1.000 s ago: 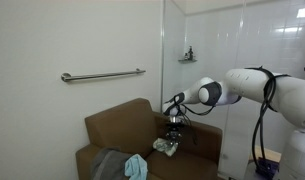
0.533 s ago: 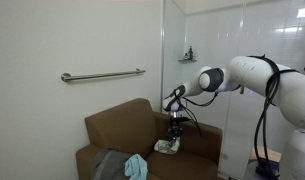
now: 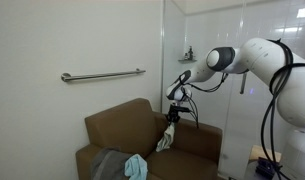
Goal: Move the blue towel to the left armrest, move the white towel to the left armrest
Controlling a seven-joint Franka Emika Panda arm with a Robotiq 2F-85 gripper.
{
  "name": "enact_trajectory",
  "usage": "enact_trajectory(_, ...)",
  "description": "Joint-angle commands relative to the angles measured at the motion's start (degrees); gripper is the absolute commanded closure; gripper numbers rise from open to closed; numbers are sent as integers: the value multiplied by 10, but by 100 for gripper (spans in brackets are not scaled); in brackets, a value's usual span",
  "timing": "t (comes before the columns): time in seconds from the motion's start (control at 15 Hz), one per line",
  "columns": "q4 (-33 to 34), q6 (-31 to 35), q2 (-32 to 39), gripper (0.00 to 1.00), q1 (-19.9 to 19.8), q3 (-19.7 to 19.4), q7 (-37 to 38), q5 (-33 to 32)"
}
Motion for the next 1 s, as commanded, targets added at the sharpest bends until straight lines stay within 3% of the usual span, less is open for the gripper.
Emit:
enact_trajectory(0.0,-133,75,-110,97,-43,36,-90,123)
enact_trajectory(0.13,-176,70,-163,97,-67,50,-95,202)
enact_trajectory(0.27,-171,17,-198,96,-75,21,-56,248)
enact_trajectory(0.33,-137,-21,-191,97,-68,-16,-26,241)
enact_trajectory(0.4,-125,16,-158,97,-39,-9,-65,241)
enact_trajectory(0.47,-124,-1,-171,91,-39,-25,-62,242)
enact_trajectory(0.67,-122,1,-162,91,-30,-28,-62,241)
enact_trajectory(0.73,-128,-2,-151,96,-8,-39,-55,215)
enact_trajectory(0.93,-175,-28,-157,97,22,-42,-101,194)
